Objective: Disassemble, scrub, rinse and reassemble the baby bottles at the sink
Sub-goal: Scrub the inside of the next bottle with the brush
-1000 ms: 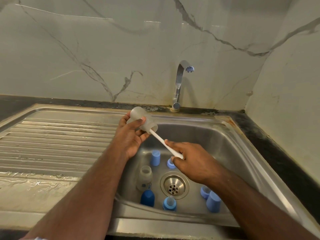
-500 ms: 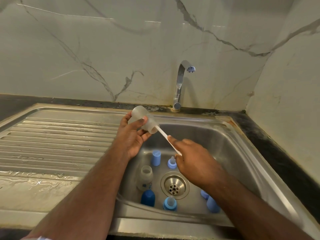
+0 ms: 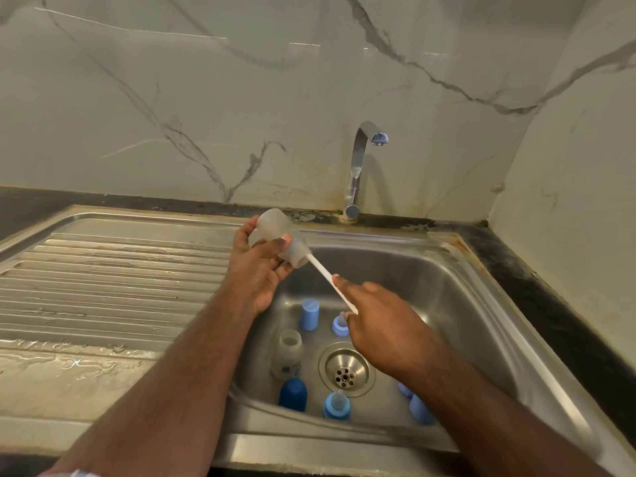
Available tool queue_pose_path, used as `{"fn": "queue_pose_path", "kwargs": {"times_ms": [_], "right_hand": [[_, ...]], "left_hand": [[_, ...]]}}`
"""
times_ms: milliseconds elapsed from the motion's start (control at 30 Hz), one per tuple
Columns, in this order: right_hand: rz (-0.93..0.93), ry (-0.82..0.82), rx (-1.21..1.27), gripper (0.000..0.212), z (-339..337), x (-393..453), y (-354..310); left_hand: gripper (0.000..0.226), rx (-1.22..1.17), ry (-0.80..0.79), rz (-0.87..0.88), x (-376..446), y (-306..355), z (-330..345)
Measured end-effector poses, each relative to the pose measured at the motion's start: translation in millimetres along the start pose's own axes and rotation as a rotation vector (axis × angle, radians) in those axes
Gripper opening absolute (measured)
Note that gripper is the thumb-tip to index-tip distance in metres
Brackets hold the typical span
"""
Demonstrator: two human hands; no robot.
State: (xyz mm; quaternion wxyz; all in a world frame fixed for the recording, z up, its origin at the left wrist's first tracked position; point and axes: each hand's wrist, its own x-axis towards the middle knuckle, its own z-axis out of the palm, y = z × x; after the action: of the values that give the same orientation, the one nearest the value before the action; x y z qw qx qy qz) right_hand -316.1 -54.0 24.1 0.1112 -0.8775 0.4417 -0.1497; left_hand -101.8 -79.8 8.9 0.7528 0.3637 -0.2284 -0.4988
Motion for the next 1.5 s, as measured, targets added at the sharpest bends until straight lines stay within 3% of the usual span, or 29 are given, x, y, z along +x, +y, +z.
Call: {"fn": "queue_pose_path", "kwargs": {"times_ms": [67,200,233,333,400,533,600,767,1000,1267,1500], "right_hand": [[0.024,-0.049,0.063,0.056,1.1,0.6,-2.1],[0.116,-0.139,0.487,0.057,-10.6,-6.5,1.4],[0.115,-0.116,0.502,0.056,-12.5,-8.2,1.5],[0.025,-0.051,0.194,0.057,-7.4,-6.1,1.4],[0.010,-0.056,0.117,0.058,-3.4,-4.7,-3.8],[0.090,-0.152,0.462,0.054,-12.2,-8.8,-0.2],[0.108,-0.111,0.492,0.053,-17.4,-11.5,3.2],[0.001,-0.063,0.091,0.059,-9.8,-6.2,-1.2],[0.152,-0.186,0.621,0.057,-22.3,-13.3,4.9],[0.162,-0.184,0.722,0.057,-14.8,-7.0,-2.3],[0.148,-0.267,0.783,0.054,-36.3,-13.7,7.4]], "left_hand": [[0.068,-0.003,0.012,0.007,0.3,0.6,-1.3],[0.066,-0.042,0.052,0.012,3.1,3.5,-6.8],[0.066,-0.052,0.057,0.016,2.8,3.9,-7.0],[0.068,-0.063,0.066,0.027,1.8,3.5,-4.9],[0.069,-0.057,0.072,0.035,2.3,3.9,-4.7],[0.067,-0.108,0.100,0.034,4.7,6.3,-7.4],[0.067,-0.130,0.114,0.025,5.2,7.2,-7.8],[0.067,-0.128,0.132,0.011,6.8,6.6,-7.5],[0.064,-0.168,0.136,0.019,8.5,7.9,-13.0],[0.063,-0.068,0.015,-0.099,5.4,-1.1,-8.6],[0.065,-0.113,0.011,-0.063,6.2,4.3,-11.8]]}}
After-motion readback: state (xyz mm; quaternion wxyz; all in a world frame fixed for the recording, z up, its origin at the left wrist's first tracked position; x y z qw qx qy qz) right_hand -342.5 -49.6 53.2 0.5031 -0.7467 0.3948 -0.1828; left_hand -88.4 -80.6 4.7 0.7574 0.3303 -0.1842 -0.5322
